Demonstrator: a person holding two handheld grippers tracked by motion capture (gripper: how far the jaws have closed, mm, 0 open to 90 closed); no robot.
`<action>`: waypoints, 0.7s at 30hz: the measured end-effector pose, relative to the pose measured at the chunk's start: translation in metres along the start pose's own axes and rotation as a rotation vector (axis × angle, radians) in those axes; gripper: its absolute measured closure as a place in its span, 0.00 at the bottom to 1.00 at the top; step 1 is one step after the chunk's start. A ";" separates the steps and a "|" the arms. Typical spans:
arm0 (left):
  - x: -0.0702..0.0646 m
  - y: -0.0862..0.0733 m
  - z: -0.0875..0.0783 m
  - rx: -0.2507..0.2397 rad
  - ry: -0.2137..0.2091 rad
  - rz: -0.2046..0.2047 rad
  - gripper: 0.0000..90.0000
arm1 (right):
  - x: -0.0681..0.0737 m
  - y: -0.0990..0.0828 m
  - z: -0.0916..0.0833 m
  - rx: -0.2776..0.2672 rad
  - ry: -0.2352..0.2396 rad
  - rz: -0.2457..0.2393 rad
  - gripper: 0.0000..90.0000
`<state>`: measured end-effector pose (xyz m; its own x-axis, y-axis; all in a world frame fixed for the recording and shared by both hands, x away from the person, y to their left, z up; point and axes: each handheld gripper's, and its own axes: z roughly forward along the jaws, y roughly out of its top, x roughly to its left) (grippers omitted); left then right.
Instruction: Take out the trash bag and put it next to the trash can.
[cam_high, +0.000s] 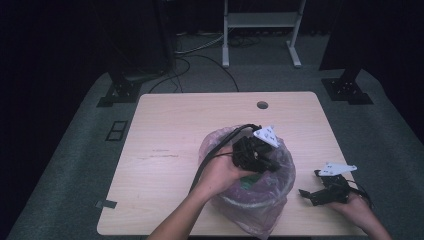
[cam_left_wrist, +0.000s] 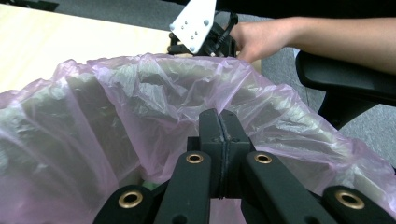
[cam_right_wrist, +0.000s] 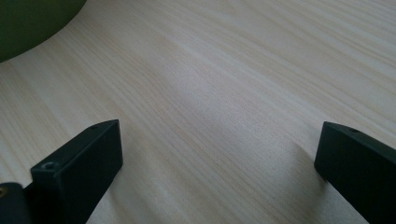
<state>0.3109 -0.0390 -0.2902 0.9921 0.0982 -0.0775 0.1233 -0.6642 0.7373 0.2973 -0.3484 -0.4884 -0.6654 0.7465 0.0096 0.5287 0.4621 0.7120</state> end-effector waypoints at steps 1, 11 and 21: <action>0.000 -0.001 -0.004 -0.014 0.003 0.000 1.00 | 0.000 0.000 0.000 0.000 0.000 0.000 0.00; 0.003 -0.013 -0.043 -0.076 0.058 -0.022 1.00 | 0.000 0.000 0.000 0.001 0.000 0.000 0.00; 0.008 -0.036 -0.083 -0.126 0.117 -0.069 1.00 | 0.000 0.000 0.000 0.001 0.000 -0.001 0.00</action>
<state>0.3124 0.0474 -0.2616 0.9713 0.2306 -0.0579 0.1802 -0.5551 0.8120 0.2973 -0.3485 -0.4884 -0.6658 0.7461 0.0092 0.5288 0.4632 0.7113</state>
